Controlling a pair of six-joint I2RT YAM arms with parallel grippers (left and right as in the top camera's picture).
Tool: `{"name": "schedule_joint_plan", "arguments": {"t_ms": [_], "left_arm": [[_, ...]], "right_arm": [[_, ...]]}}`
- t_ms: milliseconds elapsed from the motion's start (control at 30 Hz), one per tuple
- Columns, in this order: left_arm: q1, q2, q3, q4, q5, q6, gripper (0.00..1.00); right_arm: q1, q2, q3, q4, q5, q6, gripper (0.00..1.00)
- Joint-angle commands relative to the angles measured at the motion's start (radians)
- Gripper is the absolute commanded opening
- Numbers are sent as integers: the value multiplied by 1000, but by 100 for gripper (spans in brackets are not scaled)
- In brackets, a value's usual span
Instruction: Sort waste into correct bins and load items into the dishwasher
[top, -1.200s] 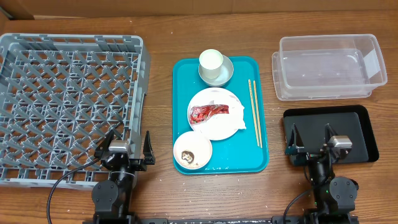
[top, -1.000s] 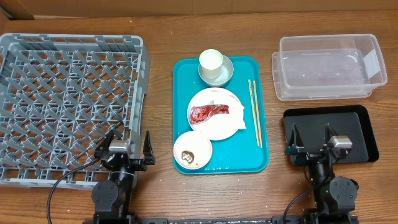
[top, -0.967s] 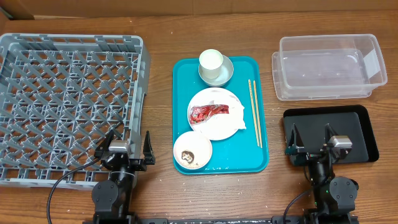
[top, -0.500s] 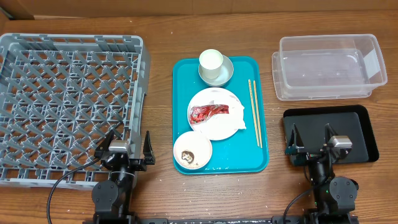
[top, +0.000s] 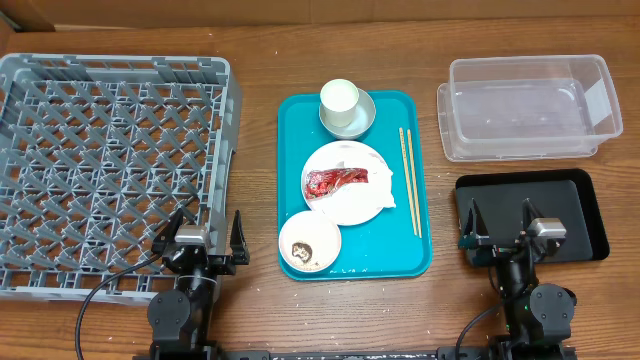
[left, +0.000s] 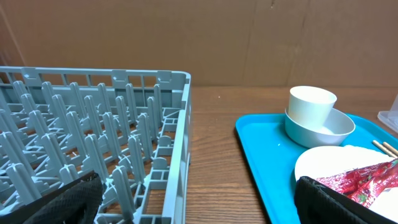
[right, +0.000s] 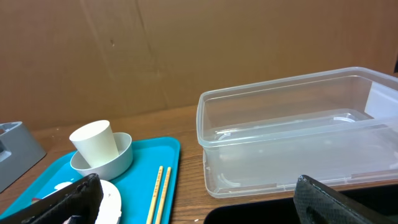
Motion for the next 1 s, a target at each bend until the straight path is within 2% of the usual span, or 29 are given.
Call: {"name": "schedule_joint_plan", "arguments": {"t_ms": [0, 667, 767, 867, 967], "left_arm": [[-6, -11, -6, 0, -7, 12, 100], [-6, -11, -6, 19, -7, 11, 100], [-6, -11, -6, 145, 120, -47, 100], [-6, -11, -6, 353, 246, -17, 100], [-6, -11, -6, 608, 229, 10, 100]], "right_arm": [[5, -11, -11, 6, 5, -8, 100], [5, -11, -11, 6, 5, -7, 100], [5, -11, -11, 6, 5, -7, 100], [5, -11, -11, 6, 5, -7, 100], [5, -11, -11, 6, 6, -7, 100]]}}
